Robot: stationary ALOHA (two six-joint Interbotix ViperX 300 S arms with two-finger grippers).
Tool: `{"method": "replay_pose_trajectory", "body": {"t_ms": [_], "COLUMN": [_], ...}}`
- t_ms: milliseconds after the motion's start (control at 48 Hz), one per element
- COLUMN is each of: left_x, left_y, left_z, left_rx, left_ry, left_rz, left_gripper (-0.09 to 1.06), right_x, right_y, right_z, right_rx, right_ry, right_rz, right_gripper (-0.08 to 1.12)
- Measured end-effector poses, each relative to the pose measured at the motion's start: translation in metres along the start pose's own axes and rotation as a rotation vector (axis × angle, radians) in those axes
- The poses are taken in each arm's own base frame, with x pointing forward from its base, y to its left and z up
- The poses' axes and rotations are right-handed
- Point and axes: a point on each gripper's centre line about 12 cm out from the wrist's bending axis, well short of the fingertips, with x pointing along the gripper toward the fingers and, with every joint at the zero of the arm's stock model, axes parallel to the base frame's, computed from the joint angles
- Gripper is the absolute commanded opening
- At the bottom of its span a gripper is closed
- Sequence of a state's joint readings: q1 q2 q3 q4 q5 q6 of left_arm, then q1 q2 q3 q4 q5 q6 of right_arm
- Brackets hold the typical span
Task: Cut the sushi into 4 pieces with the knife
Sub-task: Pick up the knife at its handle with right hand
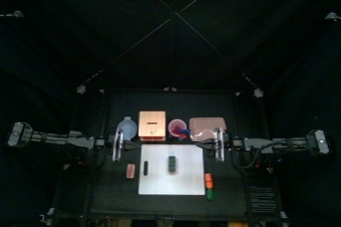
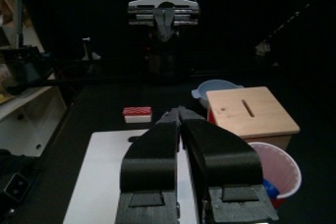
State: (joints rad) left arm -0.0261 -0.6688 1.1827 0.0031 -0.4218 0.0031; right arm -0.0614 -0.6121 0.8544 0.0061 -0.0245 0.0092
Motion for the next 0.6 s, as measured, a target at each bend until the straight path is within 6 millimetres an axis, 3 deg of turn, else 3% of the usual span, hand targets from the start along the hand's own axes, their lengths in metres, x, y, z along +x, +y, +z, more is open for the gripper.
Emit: {"method": "replay_pose_trajectory", "body": {"t_ms": [125, 417, 479, 604], "left_x": [0.005, 0.006, 0.006, 0.006], "left_y": [-0.001, -0.001, -0.002, -0.002], "left_z": [-0.003, -0.001, -0.001, -0.001], "left_rx": [0.003, 0.023, 0.024, 0.024], "left_ry": [0.008, 0.0, 0.0, 0.0], "left_rz": [-0.005, -0.011, -0.011, -0.011], "left_gripper": [0.06, 0.06, 0.06, 0.06], "right_x": [0.027, 0.071, 0.076, 0.084], "right_y": [-0.007, -0.017, -0.02, -0.026], "right_z": [0.004, -0.004, -0.006, -0.007], "right_rx": [0.005, 0.011, -0.002, -0.058], "right_ry": [0.173, 0.484, 0.538, 0.638], "right_rz": [-0.022, -0.05, -0.059, -0.08], "right_gripper": [0.31, 1.07, 1.08, 0.98]}}
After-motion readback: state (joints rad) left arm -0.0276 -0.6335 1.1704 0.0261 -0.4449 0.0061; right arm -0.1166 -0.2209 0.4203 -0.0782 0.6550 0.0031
